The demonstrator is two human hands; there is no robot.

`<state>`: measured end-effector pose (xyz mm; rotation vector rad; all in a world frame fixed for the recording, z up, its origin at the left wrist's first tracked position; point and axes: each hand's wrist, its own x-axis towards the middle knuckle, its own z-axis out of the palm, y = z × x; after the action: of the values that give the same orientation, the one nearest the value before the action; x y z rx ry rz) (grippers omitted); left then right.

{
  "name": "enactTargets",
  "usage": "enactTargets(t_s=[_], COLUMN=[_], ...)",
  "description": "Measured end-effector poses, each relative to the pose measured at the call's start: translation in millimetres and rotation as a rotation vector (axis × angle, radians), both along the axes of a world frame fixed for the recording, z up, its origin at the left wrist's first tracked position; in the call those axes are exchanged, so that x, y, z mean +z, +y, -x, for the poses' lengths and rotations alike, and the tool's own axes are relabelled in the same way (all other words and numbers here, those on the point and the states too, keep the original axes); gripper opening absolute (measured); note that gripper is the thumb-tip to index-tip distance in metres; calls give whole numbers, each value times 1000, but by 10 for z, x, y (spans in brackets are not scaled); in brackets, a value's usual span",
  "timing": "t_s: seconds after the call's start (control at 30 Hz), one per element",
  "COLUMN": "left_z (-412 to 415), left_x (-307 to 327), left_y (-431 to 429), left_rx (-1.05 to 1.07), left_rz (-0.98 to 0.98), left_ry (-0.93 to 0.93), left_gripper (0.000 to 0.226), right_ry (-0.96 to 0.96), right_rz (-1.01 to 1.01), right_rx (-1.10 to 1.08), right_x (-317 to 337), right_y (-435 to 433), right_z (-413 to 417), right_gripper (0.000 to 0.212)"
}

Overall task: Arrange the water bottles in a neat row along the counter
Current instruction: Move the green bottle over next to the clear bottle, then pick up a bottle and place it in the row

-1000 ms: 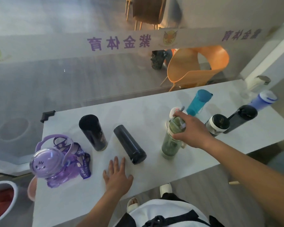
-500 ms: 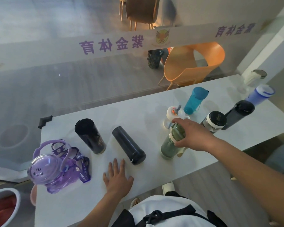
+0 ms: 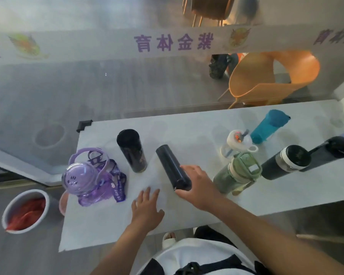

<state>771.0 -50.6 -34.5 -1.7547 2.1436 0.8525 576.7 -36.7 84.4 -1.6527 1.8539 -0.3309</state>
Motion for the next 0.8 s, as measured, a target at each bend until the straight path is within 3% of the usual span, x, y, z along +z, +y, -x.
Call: enactTargets(t_s=[0.1,0.27,0.5,0.8], left_z=[-65,-198,-373,-445], left_x=[-7,-5,58,40], left_y=[157,355,508,443], left_rx=[38,99,155,159], left_rz=[16,18,-70,-69], left_ry=[-18,-76,-119,-73], left_gripper=[78,82,80,80], right_ry=[-94,-182,-277,-194], right_rz=[-153,-183,-144,223], right_rx=[-164,-306,-373,-187], right_x=[-494,-965,-1037,-376], right_y=[-51,-97,-142,-380], right_z=[-53,-133,-208,-168], right_gripper=[87,99,84,73])
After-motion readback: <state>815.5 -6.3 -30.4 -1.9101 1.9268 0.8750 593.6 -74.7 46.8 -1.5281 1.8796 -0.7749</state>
